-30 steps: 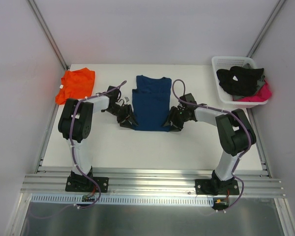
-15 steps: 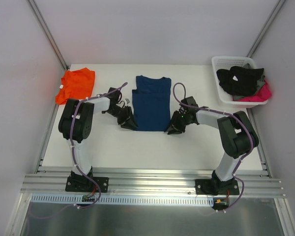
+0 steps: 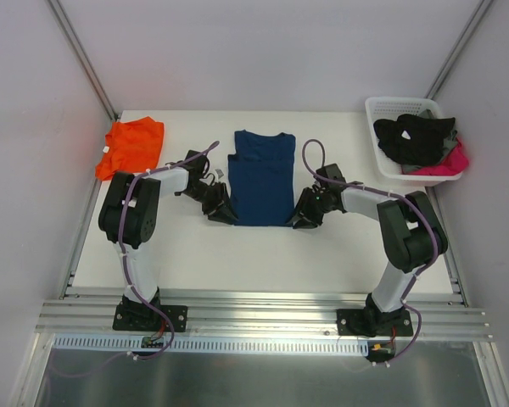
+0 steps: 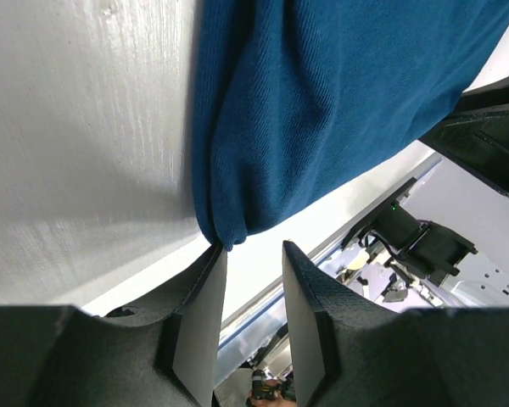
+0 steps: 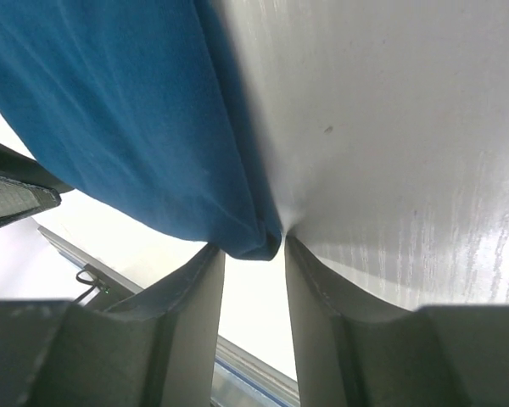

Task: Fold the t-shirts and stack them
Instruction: Fold the tshirt

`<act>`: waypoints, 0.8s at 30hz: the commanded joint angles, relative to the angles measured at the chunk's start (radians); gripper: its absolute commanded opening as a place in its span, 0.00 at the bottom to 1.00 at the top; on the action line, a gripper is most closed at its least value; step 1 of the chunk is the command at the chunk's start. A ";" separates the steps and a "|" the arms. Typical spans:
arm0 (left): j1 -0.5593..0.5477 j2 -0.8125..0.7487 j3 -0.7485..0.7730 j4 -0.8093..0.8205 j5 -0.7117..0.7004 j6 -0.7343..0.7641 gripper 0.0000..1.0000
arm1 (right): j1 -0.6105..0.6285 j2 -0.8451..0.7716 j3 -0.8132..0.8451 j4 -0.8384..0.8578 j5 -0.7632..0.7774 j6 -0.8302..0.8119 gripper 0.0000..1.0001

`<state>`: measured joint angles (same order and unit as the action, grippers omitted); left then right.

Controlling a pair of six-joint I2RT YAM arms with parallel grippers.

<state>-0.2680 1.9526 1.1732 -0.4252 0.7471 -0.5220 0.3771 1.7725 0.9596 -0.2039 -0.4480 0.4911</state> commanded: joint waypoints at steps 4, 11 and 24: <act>-0.007 -0.041 -0.003 -0.006 0.001 -0.013 0.31 | -0.007 0.014 0.041 0.018 0.008 -0.022 0.34; -0.005 -0.040 -0.001 -0.006 0.000 -0.015 0.27 | -0.009 0.053 0.077 0.043 -0.008 -0.026 0.29; -0.007 -0.069 0.009 -0.006 -0.006 -0.016 0.00 | -0.021 -0.044 0.087 0.012 -0.034 -0.051 0.00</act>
<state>-0.2687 1.9476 1.1732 -0.4244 0.7467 -0.5350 0.3660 1.8206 1.0306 -0.1867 -0.4622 0.4587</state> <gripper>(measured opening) 0.006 0.020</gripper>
